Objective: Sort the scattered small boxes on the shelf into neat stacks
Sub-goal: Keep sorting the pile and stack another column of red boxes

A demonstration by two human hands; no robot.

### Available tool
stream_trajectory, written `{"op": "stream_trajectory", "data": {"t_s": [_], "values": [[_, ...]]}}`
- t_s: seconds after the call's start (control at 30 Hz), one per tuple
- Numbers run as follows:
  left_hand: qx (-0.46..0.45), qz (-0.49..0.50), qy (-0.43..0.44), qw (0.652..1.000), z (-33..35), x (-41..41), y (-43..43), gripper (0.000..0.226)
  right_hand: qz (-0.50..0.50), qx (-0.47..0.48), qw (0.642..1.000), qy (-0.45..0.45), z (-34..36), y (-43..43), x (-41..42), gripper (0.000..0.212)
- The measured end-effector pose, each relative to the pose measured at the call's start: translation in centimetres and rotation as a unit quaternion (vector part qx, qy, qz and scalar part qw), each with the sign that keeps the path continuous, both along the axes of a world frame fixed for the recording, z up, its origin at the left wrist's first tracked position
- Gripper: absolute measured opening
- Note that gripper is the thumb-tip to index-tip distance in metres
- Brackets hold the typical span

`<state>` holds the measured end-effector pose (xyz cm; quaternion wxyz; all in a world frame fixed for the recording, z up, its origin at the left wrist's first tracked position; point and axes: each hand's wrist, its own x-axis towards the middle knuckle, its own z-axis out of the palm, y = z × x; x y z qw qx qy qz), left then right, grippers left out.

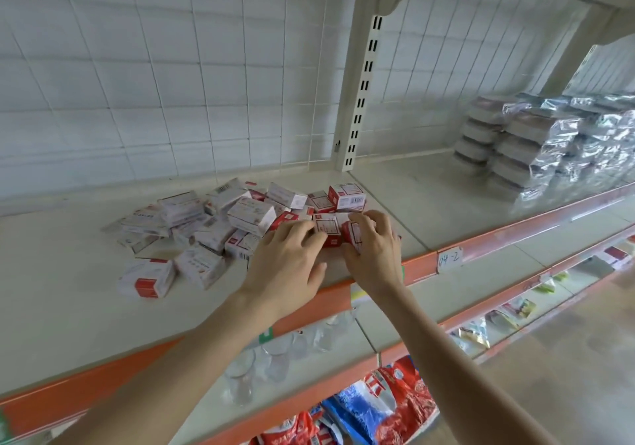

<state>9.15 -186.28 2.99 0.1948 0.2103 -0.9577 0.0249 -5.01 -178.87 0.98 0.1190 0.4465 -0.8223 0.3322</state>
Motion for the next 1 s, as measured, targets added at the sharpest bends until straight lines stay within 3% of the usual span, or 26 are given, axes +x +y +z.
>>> {"op": "stream_trajectory", "data": {"t_s": [0.3, 0.57, 0.77, 0.87, 0.93, 1.0], "values": [[0.036, 0.011, -0.019, 0.999, 0.8, -1.5, 1.1, 0.055, 0.072, -0.099, 0.99, -0.068, 1.0, 0.4, -0.8, 0.051], [0.057, 0.008, -0.045, 0.997, 0.1, -2.8, 0.7, 0.061, 0.245, -0.017, 0.967, -0.064, 1.1, 1.2, -1.0, 0.06], [0.056, -0.007, -0.06, 0.997, 0.1, -3.1, 0.4, 0.043, 0.225, -0.043, 0.971, -0.069, 0.6, 1.7, -1.6, 0.04], [0.054, -0.014, -0.059, 0.997, 0.0, -3.0, 0.4, 0.042, 0.123, -0.09, 0.988, -0.019, 1.1, 1.6, -2.8, 0.025], [0.056, -0.016, -0.057, 0.997, -0.1, -2.9, 0.3, 0.042, 0.024, -0.039, 0.998, -0.036, 1.8, 1.5, -3.7, 0.029], [0.054, -0.019, -0.056, 0.997, -0.1, -2.9, 0.3, 0.041, -0.017, 0.085, 0.994, -0.07, 2.0, 1.2, -4.6, 0.039]]}}
